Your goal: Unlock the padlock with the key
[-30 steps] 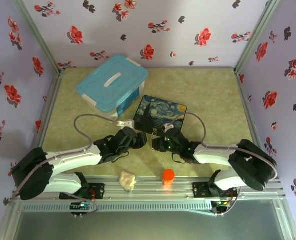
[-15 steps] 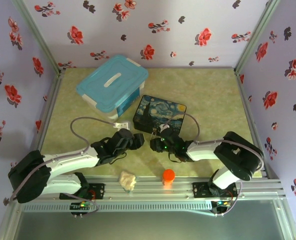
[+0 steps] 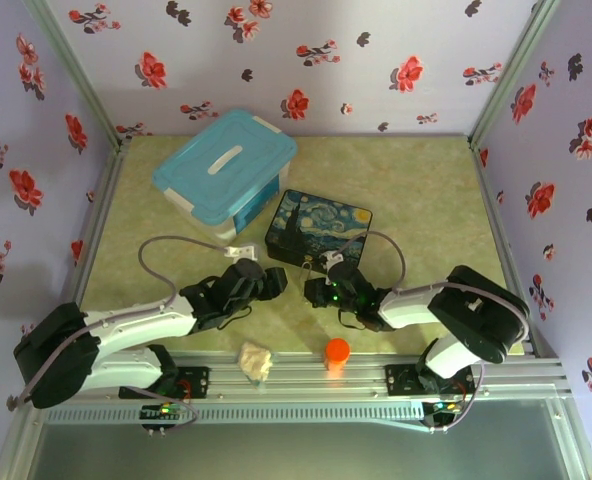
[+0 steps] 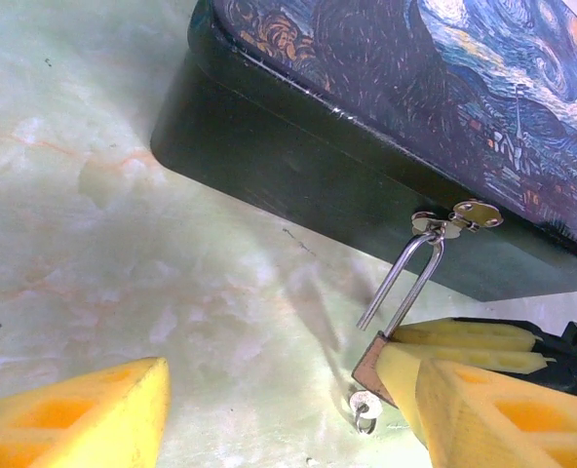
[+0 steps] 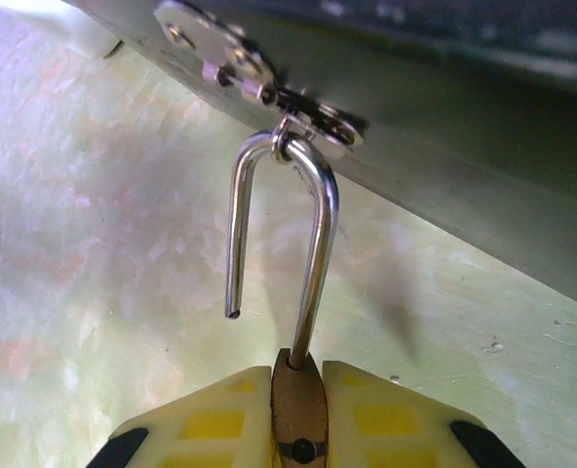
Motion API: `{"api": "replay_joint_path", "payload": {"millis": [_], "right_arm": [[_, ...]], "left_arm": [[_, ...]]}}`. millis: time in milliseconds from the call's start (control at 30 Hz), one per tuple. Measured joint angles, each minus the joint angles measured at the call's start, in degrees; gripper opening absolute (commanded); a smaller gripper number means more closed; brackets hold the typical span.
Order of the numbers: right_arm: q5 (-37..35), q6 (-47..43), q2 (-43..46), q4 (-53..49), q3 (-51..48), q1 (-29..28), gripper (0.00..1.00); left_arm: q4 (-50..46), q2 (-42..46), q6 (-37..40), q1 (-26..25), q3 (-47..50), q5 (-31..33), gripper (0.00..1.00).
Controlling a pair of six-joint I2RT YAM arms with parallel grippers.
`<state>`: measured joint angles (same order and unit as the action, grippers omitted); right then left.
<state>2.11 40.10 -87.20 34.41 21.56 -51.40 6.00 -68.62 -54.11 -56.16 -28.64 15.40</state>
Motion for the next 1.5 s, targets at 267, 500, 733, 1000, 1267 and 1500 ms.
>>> {"api": "replay_joint_path", "payload": {"millis": [267, 500, 733, 1000, 1267, 1500], "right_arm": [[-0.6, 3.1, 4.6, 3.4, -5.9, 0.7, 0.05], [-0.4, 5.7, 14.1, -2.2, -10.2, 5.2, 0.03], [-1.0, 5.9, 22.9, -10.4, -11.8, 8.6, 0.03], [-1.7, 8.0, 22.4, -8.5, -13.4, 10.8, 0.01], [-5.5, 16.7, 12.7, 4.6, -14.5, 11.1, 0.0], [-12.5, 24.0, 7.3, 12.5, -14.5, 10.7, 0.0]], "left_arm": [[-1.1, -0.6, 1.8, 0.3, -1.8, 1.0, 0.67], [-2.1, -6.5, 8.3, 0.7, -11.3, 4.2, 0.72], [0.9, -21.0, 15.5, 4.7, -20.3, 4.4, 0.75], [2.5, -33.3, 19.7, 6.5, -30.9, 1.9, 0.65], [1.8, -35.2, 19.5, 5.5, -32.9, 3.7, 0.59], [4.2, -36.5, 18.9, 4.0, -32.9, 5.9, 0.59]]}}
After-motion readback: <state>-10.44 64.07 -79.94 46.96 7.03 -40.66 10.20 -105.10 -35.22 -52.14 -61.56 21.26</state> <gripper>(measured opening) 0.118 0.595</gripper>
